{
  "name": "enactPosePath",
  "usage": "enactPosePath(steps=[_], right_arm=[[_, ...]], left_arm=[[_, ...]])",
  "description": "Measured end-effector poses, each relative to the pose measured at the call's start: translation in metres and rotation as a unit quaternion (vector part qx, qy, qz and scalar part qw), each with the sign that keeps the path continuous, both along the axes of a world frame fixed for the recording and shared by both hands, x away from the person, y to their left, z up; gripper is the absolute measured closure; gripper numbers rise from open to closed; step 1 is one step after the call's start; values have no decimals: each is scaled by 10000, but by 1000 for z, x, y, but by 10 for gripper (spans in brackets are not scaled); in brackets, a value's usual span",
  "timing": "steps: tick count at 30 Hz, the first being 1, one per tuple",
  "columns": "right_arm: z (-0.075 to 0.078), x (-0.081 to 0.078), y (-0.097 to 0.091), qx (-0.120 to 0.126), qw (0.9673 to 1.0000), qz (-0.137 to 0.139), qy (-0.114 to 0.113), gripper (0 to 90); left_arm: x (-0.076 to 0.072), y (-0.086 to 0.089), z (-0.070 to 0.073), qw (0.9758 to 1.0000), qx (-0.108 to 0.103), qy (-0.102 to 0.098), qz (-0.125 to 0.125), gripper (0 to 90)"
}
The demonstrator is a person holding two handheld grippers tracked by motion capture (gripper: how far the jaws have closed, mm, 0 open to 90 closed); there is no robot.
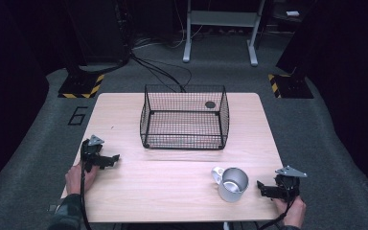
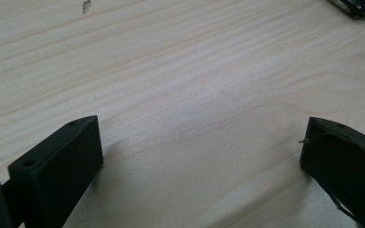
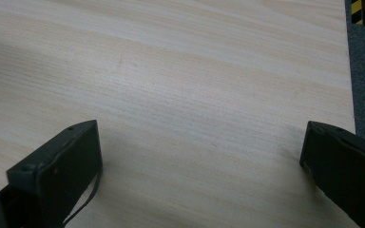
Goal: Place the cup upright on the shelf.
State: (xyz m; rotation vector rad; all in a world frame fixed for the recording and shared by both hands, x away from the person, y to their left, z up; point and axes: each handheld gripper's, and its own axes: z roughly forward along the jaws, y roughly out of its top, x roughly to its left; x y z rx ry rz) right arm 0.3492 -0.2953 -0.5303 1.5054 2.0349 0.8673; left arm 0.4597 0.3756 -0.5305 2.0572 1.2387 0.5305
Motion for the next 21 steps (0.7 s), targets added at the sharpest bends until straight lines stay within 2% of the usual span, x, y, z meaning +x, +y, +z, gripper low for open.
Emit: enactPosePath(steps=[11,16,17,19,21], right_arm=[[0,1,0,17,10000,-64,-26,0],[1,1,0,-14,10000,4,29,0],[1,1,-1,-10,10000,29,43,0],[2,1,-2,48,10000,23,57,0],[3,0,-2,174,9998,8,47,0]], left_arm=[[0,0,0,10000,-5,-18,8,3],[0,0,-1,10000,-26,-63,27,3],[0,0,0,10000,1,1,0,3],[0,-1,-1,10000,-29,-72,29,3],[0,0,-1,10000,-25,-62,24,3]])
